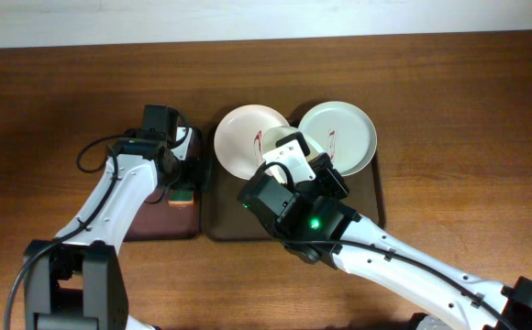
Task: Clean dirty plates on tray and stack at the side
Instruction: 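Lift the front plate with the right gripper and place it right of the tray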
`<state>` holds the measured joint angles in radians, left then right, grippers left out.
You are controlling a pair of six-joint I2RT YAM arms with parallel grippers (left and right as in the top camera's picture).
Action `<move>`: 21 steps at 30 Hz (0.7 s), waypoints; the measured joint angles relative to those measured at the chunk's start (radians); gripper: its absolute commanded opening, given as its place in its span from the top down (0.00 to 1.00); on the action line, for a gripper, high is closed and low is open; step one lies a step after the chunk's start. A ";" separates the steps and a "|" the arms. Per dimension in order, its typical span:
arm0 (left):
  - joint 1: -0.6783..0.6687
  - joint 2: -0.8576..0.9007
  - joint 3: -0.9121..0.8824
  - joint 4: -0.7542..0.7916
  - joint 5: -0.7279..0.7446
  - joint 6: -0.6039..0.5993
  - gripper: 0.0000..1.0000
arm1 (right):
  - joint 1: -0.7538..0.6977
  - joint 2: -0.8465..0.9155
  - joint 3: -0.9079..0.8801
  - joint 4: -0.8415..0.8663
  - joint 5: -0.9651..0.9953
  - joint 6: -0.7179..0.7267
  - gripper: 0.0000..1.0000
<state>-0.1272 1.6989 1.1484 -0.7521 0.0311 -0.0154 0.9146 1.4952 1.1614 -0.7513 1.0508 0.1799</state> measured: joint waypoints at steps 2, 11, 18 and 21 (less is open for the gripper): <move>0.000 0.000 0.000 0.000 0.000 0.000 0.00 | 0.000 0.000 0.000 0.008 0.003 0.005 0.96; 0.000 0.000 0.000 0.000 0.002 0.000 0.00 | -0.827 -0.003 0.002 0.004 -0.737 0.225 0.96; 0.001 0.000 0.000 0.000 0.007 0.000 0.00 | -1.431 0.179 0.006 -0.073 -1.189 0.163 0.95; 0.001 0.000 0.000 0.000 0.007 0.000 0.00 | -1.432 0.233 0.006 -0.057 -1.212 0.143 0.69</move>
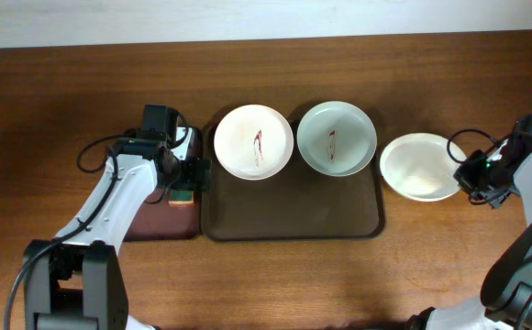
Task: Clean dirty plates on tray and stack at the side
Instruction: 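Lift the front plate with the right gripper and place it right of the tray, then grip the rim of the pale green plate with the right gripper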
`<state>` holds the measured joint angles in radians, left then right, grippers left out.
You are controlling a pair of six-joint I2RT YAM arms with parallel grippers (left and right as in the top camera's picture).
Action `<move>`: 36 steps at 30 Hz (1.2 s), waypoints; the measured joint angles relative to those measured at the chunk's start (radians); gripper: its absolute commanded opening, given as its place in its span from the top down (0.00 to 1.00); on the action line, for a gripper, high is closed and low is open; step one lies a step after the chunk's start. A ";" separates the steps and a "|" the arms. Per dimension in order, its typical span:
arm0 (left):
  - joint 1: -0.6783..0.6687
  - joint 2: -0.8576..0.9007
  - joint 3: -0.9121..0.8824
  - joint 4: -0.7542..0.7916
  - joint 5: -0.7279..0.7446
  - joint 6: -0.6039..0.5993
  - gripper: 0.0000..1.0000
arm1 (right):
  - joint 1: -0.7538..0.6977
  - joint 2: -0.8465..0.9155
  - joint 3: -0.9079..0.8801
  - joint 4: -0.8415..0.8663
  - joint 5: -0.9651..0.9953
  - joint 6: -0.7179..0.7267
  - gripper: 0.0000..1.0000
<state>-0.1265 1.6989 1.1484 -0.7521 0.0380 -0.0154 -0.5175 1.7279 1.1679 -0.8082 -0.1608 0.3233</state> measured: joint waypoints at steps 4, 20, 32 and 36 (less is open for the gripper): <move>0.000 0.000 0.000 0.000 0.000 0.000 0.00 | 0.005 -0.001 0.001 0.031 -0.123 -0.069 0.58; 0.000 0.000 0.000 0.001 0.000 0.000 0.00 | 0.912 0.190 0.021 0.438 -0.164 0.169 0.53; 0.000 0.000 0.000 0.000 0.000 0.000 0.00 | 0.934 0.208 0.026 0.277 -0.124 0.261 0.96; 0.000 0.000 0.000 0.001 0.000 0.000 0.01 | 0.934 0.179 0.027 0.143 -0.114 0.218 0.96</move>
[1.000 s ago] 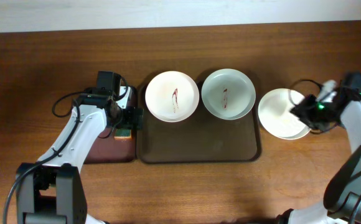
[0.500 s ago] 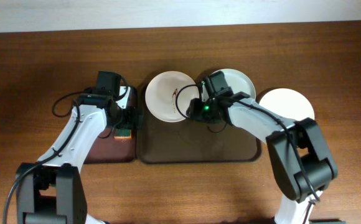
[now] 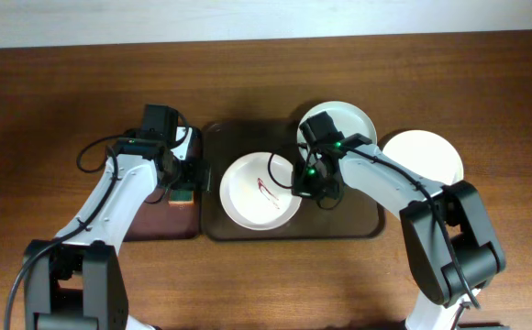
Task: Clean dirty plates on tray and stack at the side
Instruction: 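Grip the rim of the pale green plate with the right gripper, then pick up the sponge with the left gripper and bring it over the plate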
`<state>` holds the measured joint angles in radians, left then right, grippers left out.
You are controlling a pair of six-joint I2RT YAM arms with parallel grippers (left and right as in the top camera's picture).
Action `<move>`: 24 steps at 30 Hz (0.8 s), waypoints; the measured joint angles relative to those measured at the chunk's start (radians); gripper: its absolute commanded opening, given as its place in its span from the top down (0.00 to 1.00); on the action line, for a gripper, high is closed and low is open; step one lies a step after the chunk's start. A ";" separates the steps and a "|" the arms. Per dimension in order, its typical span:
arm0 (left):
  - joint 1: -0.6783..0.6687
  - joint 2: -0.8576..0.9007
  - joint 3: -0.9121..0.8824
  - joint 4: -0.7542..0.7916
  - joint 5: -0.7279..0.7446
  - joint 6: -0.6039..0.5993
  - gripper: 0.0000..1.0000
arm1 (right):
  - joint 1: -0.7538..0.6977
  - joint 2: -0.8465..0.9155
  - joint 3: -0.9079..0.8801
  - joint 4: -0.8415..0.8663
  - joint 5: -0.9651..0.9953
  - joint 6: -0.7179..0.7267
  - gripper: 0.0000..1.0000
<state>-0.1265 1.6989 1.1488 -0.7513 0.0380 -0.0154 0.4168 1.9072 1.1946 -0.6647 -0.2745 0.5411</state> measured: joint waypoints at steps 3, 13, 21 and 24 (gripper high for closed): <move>0.000 0.000 -0.020 0.042 0.000 -0.001 0.15 | 0.000 0.000 0.000 -0.020 0.005 -0.003 0.96; 0.076 0.000 -0.087 0.172 -0.024 -0.156 0.26 | 0.000 0.000 0.000 -0.024 0.016 -0.004 0.96; 0.092 0.000 -0.173 0.237 0.046 -0.161 0.36 | 0.000 0.000 0.000 -0.024 0.016 -0.003 0.96; 0.092 0.000 -0.174 0.248 0.100 -0.131 0.38 | 0.000 0.000 0.000 -0.024 0.016 -0.003 0.96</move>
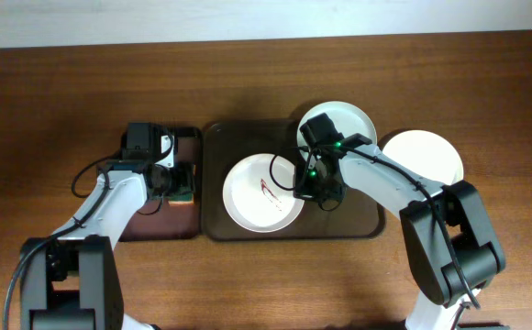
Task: Clean dirty plates on tray and stack at the side
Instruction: 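Pick up the sponge with the left gripper and bring it over the plate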
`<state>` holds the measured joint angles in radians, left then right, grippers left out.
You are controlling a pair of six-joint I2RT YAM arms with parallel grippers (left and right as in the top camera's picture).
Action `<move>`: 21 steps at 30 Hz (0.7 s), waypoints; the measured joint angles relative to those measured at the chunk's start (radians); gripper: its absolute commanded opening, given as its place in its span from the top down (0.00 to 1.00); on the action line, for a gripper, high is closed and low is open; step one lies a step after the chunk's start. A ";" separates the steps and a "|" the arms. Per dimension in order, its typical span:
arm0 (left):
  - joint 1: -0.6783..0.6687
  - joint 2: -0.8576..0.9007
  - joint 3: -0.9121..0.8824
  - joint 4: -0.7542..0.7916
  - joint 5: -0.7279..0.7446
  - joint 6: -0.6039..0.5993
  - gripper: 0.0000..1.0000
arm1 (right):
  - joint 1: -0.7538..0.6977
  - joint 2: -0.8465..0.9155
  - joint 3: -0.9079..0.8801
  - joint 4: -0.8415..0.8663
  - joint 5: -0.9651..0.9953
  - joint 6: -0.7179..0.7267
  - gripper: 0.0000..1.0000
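A white plate with a red smear [259, 194] lies in the middle of the brown tray [358, 215]. My right gripper [306, 186] is at its right rim, seemingly shut on it, though the wrist hides the jaws. A second white plate [350, 124] sits at the tray's back right, partly under the right arm. A clean white plate [424, 156] rests on the table right of the tray. My left gripper [176, 181] hovers at a green and orange sponge [184, 195]; its jaws cannot be made out.
A small dark red mat [160, 220] left of the tray carries the sponge. The left arm's black cable [87, 179] loops over the table beside it. The wooden table's far edge runs along the top.
The left wrist has swung left and a little toward the front, with the fingers still by the sponge. The smeared plate has shifted slightly right with the right gripper at its rim.
The right arm first reached high across the tray, over two stained plates at its back. Then it was far right beside a clean plate on the table. Later it was at the left plate's rim, that plate now mid-tray. The left arm only moved at the end.
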<state>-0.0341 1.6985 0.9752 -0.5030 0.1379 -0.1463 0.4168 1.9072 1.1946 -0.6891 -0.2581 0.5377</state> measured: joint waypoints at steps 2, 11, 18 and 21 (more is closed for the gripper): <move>0.000 0.000 0.000 0.000 0.008 0.011 0.38 | 0.000 0.000 0.000 -0.003 0.000 0.000 0.96; -0.039 0.000 -0.016 0.033 -0.042 0.023 0.44 | 0.000 0.000 0.000 -0.007 0.000 0.000 0.96; -0.039 0.030 -0.016 0.065 -0.059 0.026 1.00 | 0.000 0.000 0.000 -0.007 0.000 0.000 0.96; -0.039 0.030 -0.016 0.068 -0.068 0.030 1.00 | 0.000 0.000 0.000 -0.007 0.000 0.000 0.96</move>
<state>-0.0731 1.7283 0.9592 -0.4355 0.0704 -0.1162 0.4168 1.9072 1.1946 -0.6964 -0.2581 0.5373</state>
